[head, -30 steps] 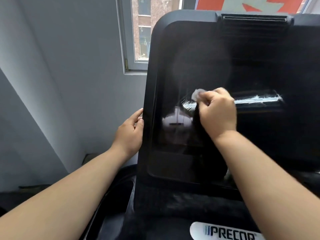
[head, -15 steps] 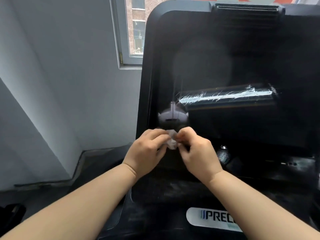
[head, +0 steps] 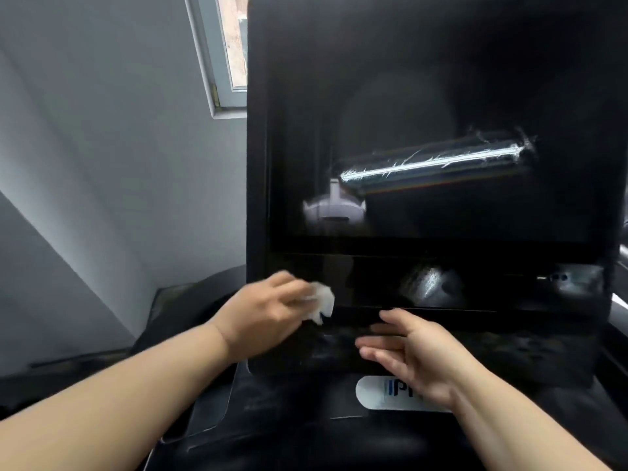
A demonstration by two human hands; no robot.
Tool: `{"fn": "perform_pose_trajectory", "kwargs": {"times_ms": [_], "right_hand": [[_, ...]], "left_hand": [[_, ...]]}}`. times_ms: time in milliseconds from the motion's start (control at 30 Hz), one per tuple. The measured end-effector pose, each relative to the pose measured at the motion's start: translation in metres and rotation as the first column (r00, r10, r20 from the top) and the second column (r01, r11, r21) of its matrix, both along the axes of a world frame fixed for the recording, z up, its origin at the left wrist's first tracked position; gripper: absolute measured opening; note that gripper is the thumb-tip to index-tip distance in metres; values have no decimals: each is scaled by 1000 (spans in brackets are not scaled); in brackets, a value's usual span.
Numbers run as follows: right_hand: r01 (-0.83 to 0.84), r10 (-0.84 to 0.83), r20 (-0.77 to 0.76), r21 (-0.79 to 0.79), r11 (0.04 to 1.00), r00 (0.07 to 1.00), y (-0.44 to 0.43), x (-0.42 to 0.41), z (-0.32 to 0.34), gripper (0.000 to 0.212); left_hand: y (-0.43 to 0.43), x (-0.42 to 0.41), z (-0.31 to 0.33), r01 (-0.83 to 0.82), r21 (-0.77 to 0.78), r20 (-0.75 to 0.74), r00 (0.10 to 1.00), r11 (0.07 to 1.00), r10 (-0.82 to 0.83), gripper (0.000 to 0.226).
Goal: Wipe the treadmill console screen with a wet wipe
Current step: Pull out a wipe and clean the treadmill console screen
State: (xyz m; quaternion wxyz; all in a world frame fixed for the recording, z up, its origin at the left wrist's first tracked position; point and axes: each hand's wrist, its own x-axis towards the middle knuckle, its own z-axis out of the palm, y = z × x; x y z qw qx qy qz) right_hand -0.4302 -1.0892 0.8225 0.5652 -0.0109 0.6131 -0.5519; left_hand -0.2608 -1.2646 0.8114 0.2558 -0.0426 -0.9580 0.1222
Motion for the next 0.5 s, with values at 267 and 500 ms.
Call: {"fn": "perform_pose_trajectory", "kwargs": {"times_ms": [267, 500], "right_hand": [[200, -179, 203, -89, 976, 963, -2, 1, -12, 34], [234, -189, 271, -146, 961, 944, -4, -1, -9, 32]], "left_hand": [[-47, -27, 71, -242, 12, -255, 938, 970, 237, 17], [-7, 29, -29, -33, 13, 243, 970, 999, 29, 17]]}}
